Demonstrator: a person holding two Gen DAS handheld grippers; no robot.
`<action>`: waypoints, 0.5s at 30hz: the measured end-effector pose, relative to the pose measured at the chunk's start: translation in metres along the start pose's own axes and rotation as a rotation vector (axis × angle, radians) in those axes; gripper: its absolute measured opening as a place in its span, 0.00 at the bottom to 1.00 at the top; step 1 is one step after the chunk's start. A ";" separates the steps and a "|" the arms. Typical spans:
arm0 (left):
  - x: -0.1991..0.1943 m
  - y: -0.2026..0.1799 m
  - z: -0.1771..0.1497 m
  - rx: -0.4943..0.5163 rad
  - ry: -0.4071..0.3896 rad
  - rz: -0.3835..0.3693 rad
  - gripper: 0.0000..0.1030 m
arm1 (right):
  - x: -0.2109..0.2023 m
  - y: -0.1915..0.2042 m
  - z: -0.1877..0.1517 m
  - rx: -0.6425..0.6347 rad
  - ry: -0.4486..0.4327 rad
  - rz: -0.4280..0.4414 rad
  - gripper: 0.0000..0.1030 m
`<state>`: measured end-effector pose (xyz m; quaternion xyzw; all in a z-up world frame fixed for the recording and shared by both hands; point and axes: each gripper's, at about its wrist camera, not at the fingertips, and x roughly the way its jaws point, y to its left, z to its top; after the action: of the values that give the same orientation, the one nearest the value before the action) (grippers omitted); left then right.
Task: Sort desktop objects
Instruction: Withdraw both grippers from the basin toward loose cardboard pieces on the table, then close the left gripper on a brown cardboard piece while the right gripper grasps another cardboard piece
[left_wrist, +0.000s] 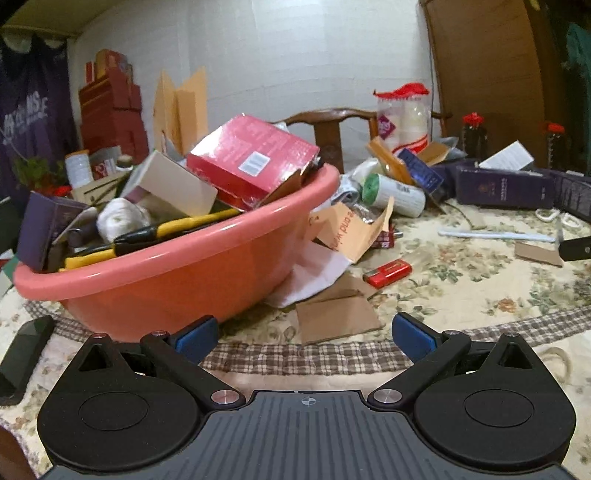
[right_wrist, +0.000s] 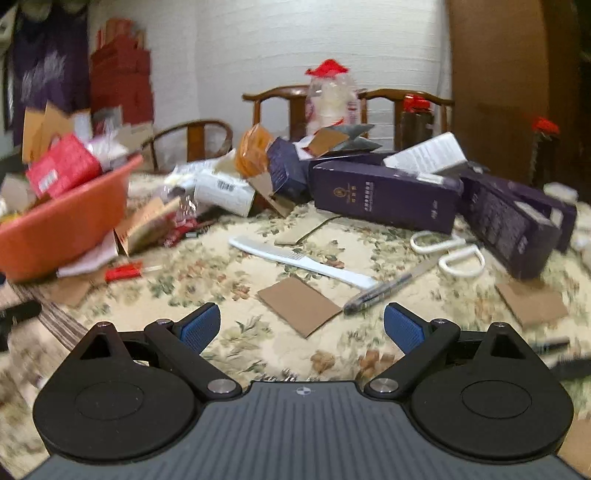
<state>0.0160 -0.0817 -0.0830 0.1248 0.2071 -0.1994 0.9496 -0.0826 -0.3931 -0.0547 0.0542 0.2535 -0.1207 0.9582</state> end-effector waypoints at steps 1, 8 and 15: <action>0.003 -0.001 0.000 0.007 0.012 -0.004 1.00 | 0.005 0.003 0.002 -0.037 0.009 0.007 0.93; 0.028 -0.006 0.009 0.020 0.096 -0.036 1.00 | 0.039 0.011 0.013 -0.143 0.078 0.103 0.93; 0.051 -0.006 0.016 0.002 0.175 -0.034 1.00 | 0.066 -0.003 0.023 -0.106 0.131 0.182 0.93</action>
<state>0.0614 -0.1084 -0.0927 0.1392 0.2913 -0.2041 0.9242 -0.0170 -0.4135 -0.0681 0.0340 0.3159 -0.0158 0.9481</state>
